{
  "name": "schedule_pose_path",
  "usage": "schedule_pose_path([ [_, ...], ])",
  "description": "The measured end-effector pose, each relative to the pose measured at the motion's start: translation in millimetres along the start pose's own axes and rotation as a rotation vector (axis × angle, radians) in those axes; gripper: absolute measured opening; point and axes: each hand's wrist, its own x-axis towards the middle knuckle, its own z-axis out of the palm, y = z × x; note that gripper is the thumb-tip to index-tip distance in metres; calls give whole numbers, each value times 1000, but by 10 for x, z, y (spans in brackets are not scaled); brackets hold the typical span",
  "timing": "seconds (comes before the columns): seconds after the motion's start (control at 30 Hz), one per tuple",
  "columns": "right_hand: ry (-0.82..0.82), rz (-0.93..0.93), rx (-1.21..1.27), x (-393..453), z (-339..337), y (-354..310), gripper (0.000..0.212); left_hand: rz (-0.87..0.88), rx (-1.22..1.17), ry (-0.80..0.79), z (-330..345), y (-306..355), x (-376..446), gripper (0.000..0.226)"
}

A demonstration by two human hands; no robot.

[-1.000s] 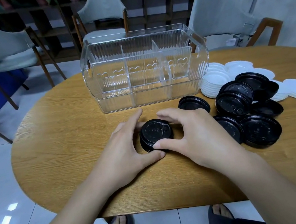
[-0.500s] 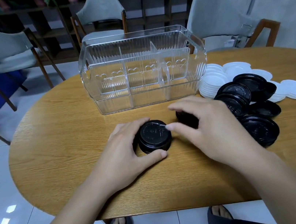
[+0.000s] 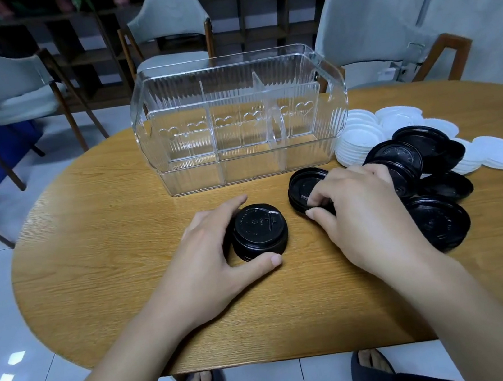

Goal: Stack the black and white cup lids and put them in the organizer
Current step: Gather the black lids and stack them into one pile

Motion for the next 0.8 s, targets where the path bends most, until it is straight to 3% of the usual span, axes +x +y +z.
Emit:
schedule_pose_path([
  [0.2, 6, 56, 91, -1, -24, -14, 28, 8, 7, -9, -1, 2, 6, 110],
  [0.5, 120, 49, 287, -21, -90, -29, 35, 37, -62, 27, -28, -8, 16, 113],
  [0.63, 159, 57, 497, -46, -155, -79, 28, 56, -136, 71, -42, 45, 3, 103],
  [0.8, 40, 95, 841, -59, -191, -169, 13, 130, -216, 155, -61, 179, -9, 98],
])
